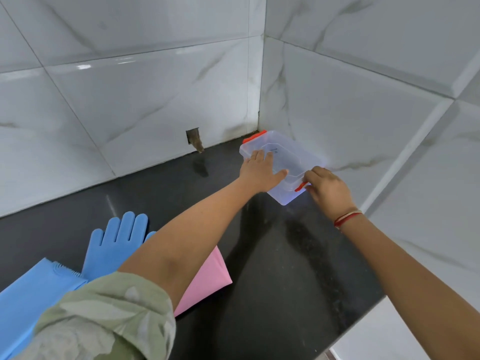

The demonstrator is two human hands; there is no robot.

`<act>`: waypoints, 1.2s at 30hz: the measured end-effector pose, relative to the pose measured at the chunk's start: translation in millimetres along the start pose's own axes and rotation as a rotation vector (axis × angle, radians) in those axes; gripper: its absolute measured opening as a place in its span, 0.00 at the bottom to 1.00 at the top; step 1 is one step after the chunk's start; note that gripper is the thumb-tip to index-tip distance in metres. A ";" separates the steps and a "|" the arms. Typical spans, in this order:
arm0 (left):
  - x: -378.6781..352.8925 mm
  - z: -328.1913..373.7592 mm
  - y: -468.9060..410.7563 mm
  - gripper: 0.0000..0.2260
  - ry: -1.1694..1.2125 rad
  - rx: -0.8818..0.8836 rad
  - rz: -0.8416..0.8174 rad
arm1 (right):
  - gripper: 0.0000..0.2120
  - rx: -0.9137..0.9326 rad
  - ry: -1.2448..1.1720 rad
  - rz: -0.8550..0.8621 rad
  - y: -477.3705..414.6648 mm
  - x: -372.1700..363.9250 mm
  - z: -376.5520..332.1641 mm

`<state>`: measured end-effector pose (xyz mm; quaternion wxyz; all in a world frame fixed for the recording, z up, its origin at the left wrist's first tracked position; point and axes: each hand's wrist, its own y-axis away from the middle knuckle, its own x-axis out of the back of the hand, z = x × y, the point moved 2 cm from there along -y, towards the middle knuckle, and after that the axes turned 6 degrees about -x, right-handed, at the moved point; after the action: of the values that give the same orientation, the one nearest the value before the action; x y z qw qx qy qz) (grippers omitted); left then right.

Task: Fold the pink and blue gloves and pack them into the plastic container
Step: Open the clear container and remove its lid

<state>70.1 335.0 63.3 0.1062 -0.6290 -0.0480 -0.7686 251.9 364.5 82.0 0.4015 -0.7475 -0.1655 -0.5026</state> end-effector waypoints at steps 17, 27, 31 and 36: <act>10.3 -4.4 -9.9 0.28 -0.133 -0.113 0.248 | 0.07 -0.210 -0.750 0.250 -39.2 5.8 -21.2; 12.1 -49.5 -28.8 0.20 -0.072 -0.164 0.262 | 0.21 -0.150 -0.075 -0.327 -98.4 -64.4 -14.6; -2.3 -58.4 -37.5 0.27 -0.035 -0.181 0.057 | 0.22 -0.135 -0.061 -0.346 -99.0 -65.6 -13.4; 3.9 -60.9 -52.2 0.30 0.111 -0.047 -0.002 | 0.22 -0.126 -0.070 -0.328 -99.1 -66.2 -12.9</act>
<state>-0.6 372.7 57.8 0.0930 -0.5876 -0.0247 -0.8034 150.3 426.6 68.7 0.2608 -0.7511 -0.2671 -0.5445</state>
